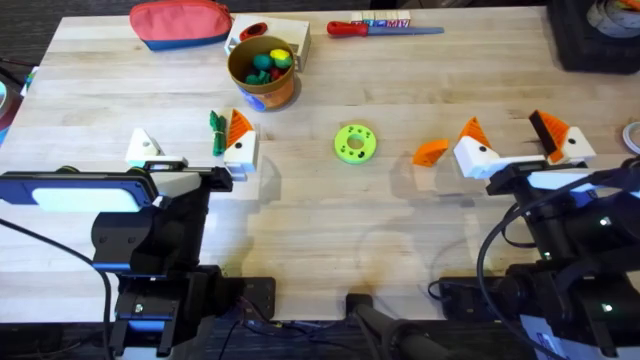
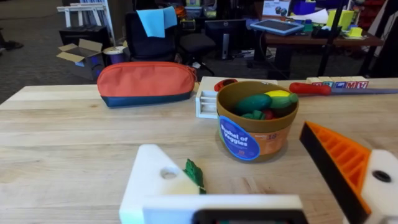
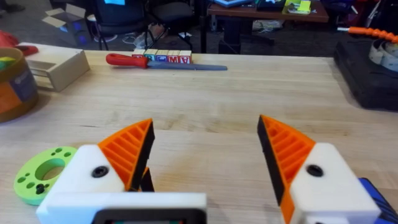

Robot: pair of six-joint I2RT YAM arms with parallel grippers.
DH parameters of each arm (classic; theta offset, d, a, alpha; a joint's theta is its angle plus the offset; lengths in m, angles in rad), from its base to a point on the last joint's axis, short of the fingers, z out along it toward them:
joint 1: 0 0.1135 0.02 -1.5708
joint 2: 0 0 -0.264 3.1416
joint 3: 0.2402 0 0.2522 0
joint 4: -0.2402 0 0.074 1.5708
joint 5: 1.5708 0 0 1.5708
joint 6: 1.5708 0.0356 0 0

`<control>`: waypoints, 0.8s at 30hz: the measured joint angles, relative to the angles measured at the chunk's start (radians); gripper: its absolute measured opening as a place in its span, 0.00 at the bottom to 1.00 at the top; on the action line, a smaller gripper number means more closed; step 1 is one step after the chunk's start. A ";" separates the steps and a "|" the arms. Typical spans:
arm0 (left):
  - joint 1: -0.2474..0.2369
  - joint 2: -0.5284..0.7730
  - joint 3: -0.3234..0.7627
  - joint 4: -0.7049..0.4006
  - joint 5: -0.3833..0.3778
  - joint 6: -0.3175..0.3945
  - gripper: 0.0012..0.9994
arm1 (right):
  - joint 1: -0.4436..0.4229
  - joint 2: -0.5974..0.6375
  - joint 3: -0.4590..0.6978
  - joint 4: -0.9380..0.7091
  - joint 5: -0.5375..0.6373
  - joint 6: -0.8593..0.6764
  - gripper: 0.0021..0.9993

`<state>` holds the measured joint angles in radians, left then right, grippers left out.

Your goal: Pick up the gripper from the table and insert it into the empty holder that is missing its gripper. Then pick up a screw, insert it into the mounting hole, and use the screwdriver to tighten it. Finally, clean up the table by picking up the vegetable and placing it into the bucket.

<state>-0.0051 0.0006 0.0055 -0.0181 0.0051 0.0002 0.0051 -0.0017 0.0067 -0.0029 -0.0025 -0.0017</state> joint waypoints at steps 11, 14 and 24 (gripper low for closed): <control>0.000 0.000 0.001 -0.028 -0.002 -0.016 0.99 | 0.000 0.000 0.003 -0.010 0.014 -0.006 0.99; 0.000 0.017 0.075 -0.193 -0.008 -0.051 0.99 | 0.000 0.040 0.087 -0.164 0.024 0.024 0.99; 0.000 0.425 0.519 -0.486 -0.026 -0.061 0.99 | 0.000 0.442 0.583 -0.579 0.008 0.055 0.99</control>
<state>-0.0051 0.4260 0.5248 -0.5042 -0.0204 -0.0610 0.0051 0.4401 0.5897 -0.5814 0.0057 0.0530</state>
